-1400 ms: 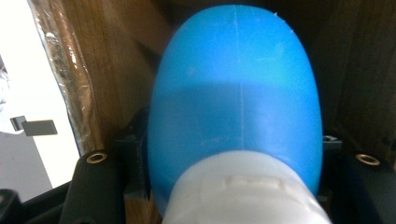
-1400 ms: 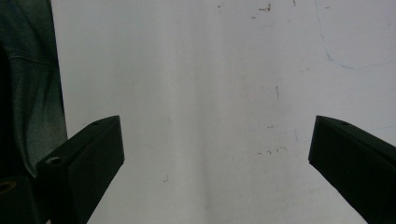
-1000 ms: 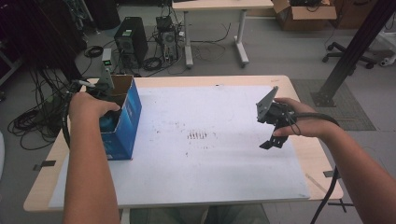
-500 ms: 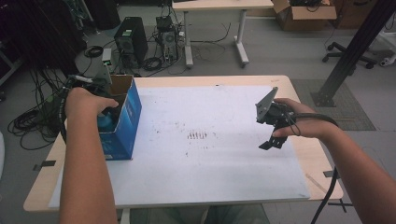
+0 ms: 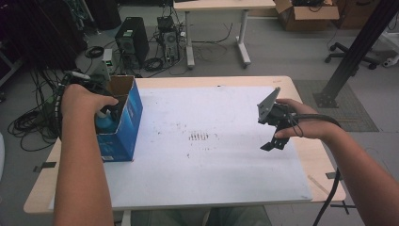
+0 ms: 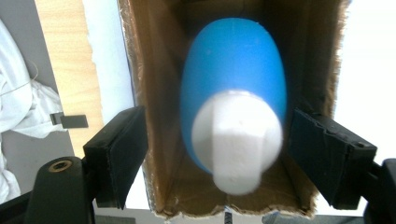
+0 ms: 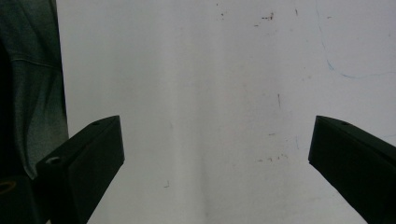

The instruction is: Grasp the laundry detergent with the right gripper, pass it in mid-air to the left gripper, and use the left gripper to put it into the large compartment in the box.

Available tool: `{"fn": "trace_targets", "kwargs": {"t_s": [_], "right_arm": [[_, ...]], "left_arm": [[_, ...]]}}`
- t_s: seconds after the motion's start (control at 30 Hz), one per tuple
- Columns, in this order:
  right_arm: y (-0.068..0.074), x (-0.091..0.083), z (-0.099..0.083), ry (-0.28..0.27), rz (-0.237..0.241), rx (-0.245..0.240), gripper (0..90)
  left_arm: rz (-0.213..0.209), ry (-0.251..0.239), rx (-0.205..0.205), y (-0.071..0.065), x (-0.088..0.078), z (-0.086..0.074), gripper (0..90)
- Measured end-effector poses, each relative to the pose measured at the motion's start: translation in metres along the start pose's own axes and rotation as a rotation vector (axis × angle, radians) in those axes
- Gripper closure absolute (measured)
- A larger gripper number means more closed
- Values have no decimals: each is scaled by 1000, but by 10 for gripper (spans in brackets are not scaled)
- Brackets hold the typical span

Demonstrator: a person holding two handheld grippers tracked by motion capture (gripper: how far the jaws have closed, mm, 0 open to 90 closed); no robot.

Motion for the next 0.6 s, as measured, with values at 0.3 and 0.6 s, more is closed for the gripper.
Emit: {"fn": "trace_targets", "kwargs": {"t_s": [0.3,0.6], "right_arm": [[1,-1,0,-3,-3,0,35],[3,-3,1,-3,-1,-4,36]], "left_arm": [[19,-4,5,-4,-12,-4,125],[31,-19,60,-13,-27,-9,43]]}}
Point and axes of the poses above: each handheld gripper's, and its own axes: x roughly forward along the jaws, z roughly out of its top, y roughly to its left, the point moved 7 cm from there along x, roughly forward along the jaws, and after that the axes turned 5 degrees about -z, right-handed, at the moved point
